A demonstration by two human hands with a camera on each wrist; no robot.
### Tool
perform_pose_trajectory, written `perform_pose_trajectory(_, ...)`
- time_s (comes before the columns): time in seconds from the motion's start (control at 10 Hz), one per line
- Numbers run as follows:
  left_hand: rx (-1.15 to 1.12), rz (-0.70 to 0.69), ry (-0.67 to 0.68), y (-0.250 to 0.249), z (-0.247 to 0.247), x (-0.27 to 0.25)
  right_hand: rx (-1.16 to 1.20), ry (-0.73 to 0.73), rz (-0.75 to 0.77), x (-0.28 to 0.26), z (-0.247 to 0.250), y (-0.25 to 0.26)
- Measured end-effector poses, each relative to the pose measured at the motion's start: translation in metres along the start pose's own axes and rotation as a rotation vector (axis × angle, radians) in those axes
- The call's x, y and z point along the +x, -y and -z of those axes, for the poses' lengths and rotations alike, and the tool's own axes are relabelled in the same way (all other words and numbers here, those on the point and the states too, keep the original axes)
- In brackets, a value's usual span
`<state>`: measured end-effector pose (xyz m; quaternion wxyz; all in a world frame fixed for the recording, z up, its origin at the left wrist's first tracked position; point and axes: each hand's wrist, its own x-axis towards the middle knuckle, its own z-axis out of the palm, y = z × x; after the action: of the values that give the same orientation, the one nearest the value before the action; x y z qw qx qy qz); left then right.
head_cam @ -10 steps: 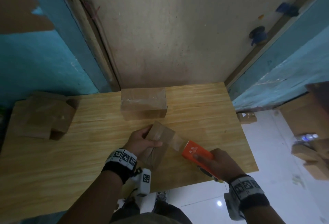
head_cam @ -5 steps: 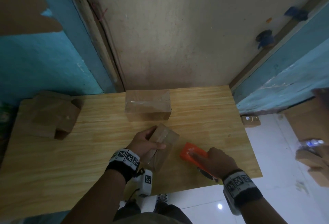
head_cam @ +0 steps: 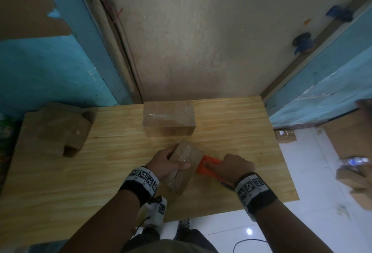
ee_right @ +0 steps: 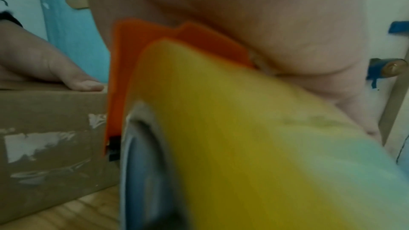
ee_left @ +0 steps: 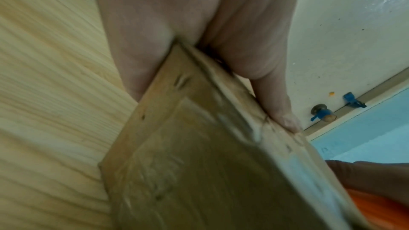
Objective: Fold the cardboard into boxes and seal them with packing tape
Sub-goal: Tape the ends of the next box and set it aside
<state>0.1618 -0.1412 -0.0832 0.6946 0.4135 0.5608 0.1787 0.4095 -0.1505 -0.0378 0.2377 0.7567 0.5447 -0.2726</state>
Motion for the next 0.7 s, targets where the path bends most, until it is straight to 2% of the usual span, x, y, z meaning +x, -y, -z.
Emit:
perform_pose_trajectory(0.2,0.013,-0.049,-0.069,0.002,-0.012,-0.005,-0.086,-0.195,-0.013,-0.019,-0.004,0.024)
perform_pose_trajectory(0.3,-0.001,-0.098,-0.104,0.005,-0.019,-0.008,-0.047,-0.224,-0.018,-0.020,-0.002,0.032)
perform_pose_trajectory(0.4,-0.004,-0.114,-0.096,0.010,-0.020,-0.009,-0.021,-0.218,-0.056,-0.017,0.001,0.022)
perform_pose_trajectory(0.6,0.032,-0.175,-0.098,0.011,-0.019,-0.011,0.050,-0.316,-0.207,-0.002,0.024,-0.011)
perform_pose_trajectory(0.7,0.103,-0.183,-0.141,0.013,-0.021,-0.012,0.241,-0.325,-0.122,-0.001,0.034,-0.023)
